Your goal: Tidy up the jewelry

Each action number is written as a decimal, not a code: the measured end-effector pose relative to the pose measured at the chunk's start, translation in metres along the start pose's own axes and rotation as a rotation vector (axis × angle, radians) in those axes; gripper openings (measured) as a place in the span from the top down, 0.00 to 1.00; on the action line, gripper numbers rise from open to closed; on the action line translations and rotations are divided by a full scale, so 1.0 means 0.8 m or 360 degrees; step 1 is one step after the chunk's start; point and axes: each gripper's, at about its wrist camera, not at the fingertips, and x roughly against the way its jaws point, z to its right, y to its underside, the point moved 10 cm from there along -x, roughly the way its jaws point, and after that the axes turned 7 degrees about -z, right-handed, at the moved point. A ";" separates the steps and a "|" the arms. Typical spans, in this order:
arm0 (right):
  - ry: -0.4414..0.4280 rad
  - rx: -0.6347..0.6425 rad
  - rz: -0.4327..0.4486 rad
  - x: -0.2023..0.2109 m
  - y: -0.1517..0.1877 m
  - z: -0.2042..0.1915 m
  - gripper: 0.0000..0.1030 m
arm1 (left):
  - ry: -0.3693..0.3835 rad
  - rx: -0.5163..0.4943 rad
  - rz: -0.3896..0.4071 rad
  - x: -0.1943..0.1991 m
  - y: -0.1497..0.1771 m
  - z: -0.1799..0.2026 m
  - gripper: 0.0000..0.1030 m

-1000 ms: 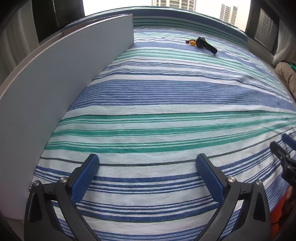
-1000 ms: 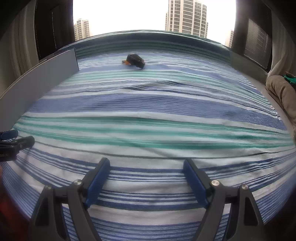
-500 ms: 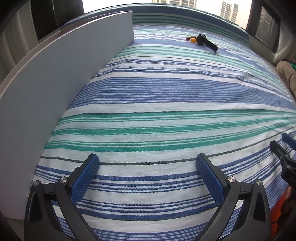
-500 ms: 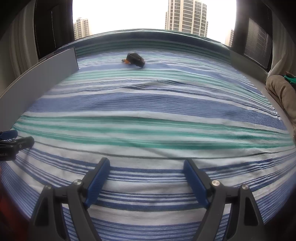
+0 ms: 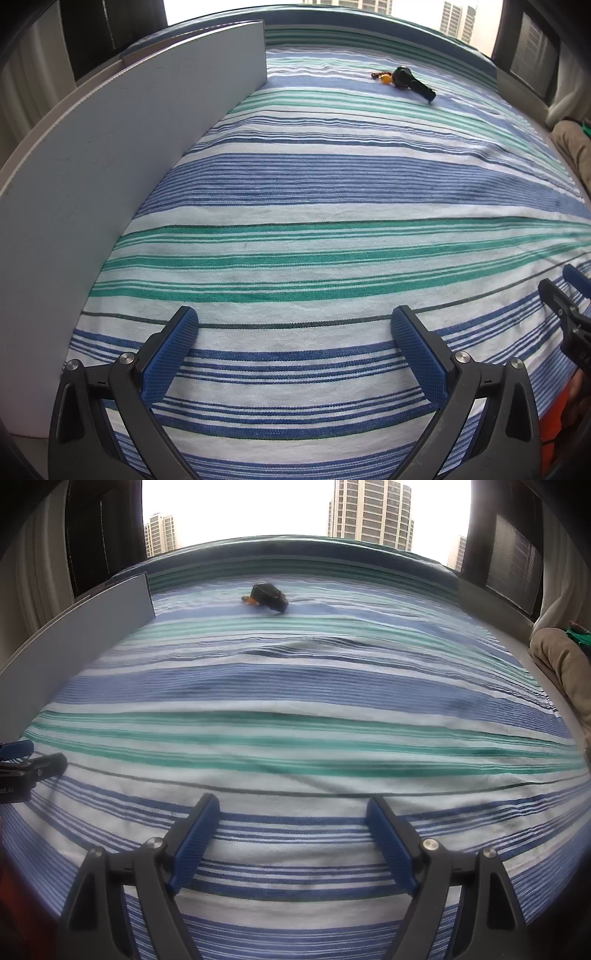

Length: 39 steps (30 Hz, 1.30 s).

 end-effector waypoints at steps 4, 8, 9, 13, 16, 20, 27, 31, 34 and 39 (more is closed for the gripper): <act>0.0002 -0.0004 -0.0012 0.000 0.000 0.001 0.18 | 0.0000 -0.0002 -0.0005 -0.001 0.000 0.000 0.01; 0.0003 -0.0006 -0.0021 0.000 0.000 0.000 0.18 | 0.0001 -0.0004 -0.0011 -0.002 0.000 0.000 0.01; 0.0003 -0.0006 -0.0024 0.000 0.000 0.000 0.18 | 0.0001 -0.0004 -0.0012 -0.002 0.000 0.000 0.01; 0.0003 -0.0009 -0.0030 0.000 -0.001 0.000 0.18 | 0.0001 -0.0004 -0.0012 -0.002 0.000 0.000 0.01; 0.0003 -0.0008 -0.0029 0.000 -0.001 0.001 0.18 | 0.0001 -0.0005 -0.0012 -0.002 0.000 0.000 0.01; 0.0002 -0.0007 -0.0031 0.000 -0.001 0.001 0.18 | 0.0001 -0.0005 -0.0012 -0.002 -0.001 0.000 0.01; 0.0001 -0.0005 -0.0029 0.000 -0.002 0.001 0.18 | 0.0000 -0.0003 -0.0012 -0.001 0.000 0.001 0.01; 0.0000 -0.0004 -0.0030 0.000 -0.002 0.001 0.18 | -0.0001 -0.0003 -0.0014 -0.001 0.001 0.002 0.01; 0.0000 -0.0004 -0.0031 0.000 -0.002 0.001 0.18 | -0.0001 -0.0002 -0.0015 -0.001 0.001 0.002 0.01; 0.0000 -0.0003 -0.0033 0.000 -0.002 0.001 0.18 | 0.0010 -0.0005 -0.0089 -0.003 -0.003 0.004 0.00</act>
